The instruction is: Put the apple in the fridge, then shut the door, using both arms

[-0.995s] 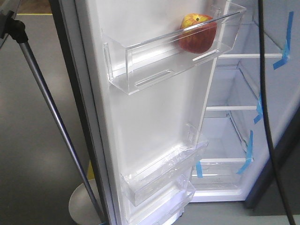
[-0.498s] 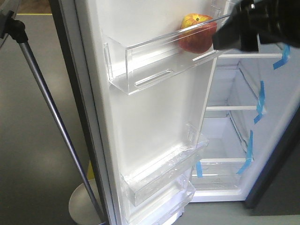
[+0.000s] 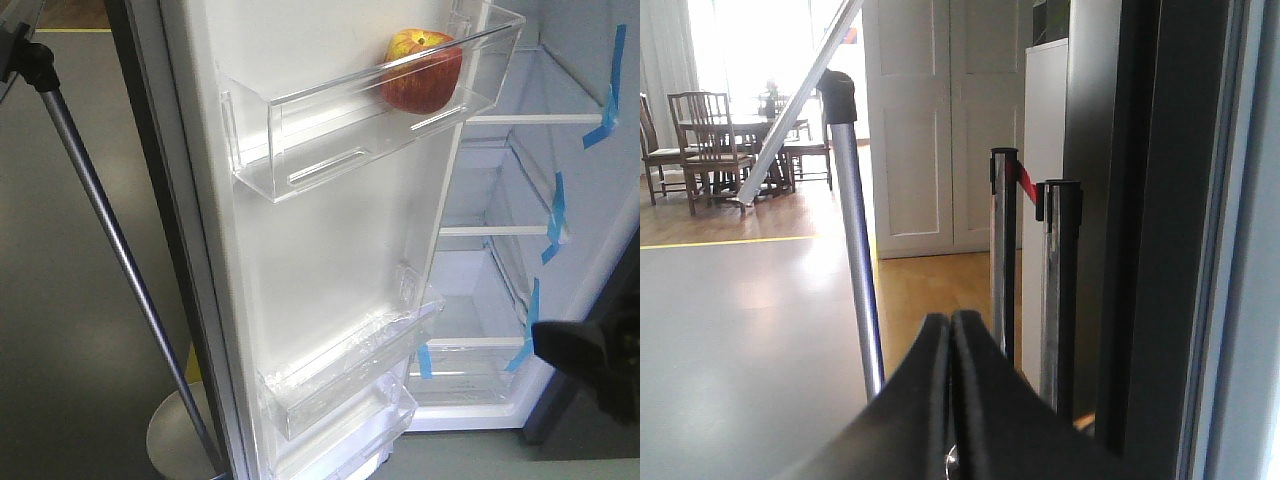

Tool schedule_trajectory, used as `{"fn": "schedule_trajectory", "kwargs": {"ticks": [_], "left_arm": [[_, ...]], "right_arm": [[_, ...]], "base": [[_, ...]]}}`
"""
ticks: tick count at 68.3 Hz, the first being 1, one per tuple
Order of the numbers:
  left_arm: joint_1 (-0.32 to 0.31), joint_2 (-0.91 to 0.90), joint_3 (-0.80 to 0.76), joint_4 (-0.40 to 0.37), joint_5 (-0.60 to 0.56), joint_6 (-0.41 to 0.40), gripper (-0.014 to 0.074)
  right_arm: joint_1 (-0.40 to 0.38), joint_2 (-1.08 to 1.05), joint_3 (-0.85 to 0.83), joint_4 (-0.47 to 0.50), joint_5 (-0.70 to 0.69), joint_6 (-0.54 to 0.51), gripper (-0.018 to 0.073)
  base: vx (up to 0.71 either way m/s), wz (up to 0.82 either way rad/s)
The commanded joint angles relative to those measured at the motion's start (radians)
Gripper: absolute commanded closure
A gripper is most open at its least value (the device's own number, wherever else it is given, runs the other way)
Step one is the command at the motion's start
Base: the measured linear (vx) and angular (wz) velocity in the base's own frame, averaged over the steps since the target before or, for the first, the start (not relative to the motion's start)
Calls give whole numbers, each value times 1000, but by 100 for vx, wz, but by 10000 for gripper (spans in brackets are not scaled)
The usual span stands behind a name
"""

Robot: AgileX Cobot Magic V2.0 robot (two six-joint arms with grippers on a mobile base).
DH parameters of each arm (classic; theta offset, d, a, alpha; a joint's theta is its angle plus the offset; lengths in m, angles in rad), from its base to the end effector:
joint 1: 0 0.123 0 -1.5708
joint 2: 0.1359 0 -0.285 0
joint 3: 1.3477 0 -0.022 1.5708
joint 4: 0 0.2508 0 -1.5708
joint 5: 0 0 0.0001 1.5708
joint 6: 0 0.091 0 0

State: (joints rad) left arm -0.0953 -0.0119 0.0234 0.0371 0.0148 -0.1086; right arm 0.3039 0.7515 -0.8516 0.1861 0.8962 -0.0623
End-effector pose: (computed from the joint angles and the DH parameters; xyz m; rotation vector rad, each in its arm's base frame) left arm 0.0562 -0.0053 0.2046 0.0175 1.5112 -0.1334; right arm 0.1212 0.0518 0.3542 -0.3606 2.2585 0.3529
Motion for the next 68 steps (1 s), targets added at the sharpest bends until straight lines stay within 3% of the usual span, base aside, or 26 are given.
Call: {"fn": "schedule_trajectory", "kwargs": {"ticks": [1, 32, 68], "left_arm": [[-4, -14, -17, -8, -71, -8, 603], [-4, -14, -17, -8, -71, -8, 603], [-4, -14, -17, -8, -71, -8, 603]], "right_arm": [[-3, -88, 43, 3, -63, 0, -24], [-3, -426, 274, 3, 120, 62, -24], [-3, -569, 309, 9, 260, 62, -24]], "base": [[0, 0], [0, 0], [0, 0]]}}
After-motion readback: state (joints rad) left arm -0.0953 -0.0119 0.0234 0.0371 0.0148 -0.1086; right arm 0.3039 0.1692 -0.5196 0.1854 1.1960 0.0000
